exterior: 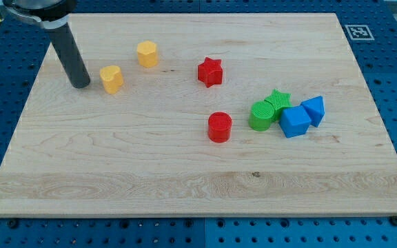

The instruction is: Push the red circle up a bit

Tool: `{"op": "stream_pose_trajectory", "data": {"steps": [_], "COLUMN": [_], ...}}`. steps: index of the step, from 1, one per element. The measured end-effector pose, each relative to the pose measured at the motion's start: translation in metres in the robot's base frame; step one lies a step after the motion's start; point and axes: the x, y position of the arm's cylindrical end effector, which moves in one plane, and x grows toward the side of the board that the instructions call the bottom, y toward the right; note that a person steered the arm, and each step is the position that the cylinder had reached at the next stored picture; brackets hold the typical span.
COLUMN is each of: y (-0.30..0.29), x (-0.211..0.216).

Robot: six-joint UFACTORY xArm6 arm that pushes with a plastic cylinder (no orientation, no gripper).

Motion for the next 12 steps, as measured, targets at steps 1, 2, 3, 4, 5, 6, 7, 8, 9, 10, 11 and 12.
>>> {"op": "stream_pose_trajectory", "data": {"steps": [1,2,3,4,5,6,7,8,9,10,11,12], "y": [0.016,0.042,0.053,0.042,0.07,0.151,0.253,0.295,0.284,0.256,0.254,0.282], "x": [0.0,0.0,0.0,0.043,0.113,0.145,0.147,0.144,0.144,0.143,0.141,0.145]}}
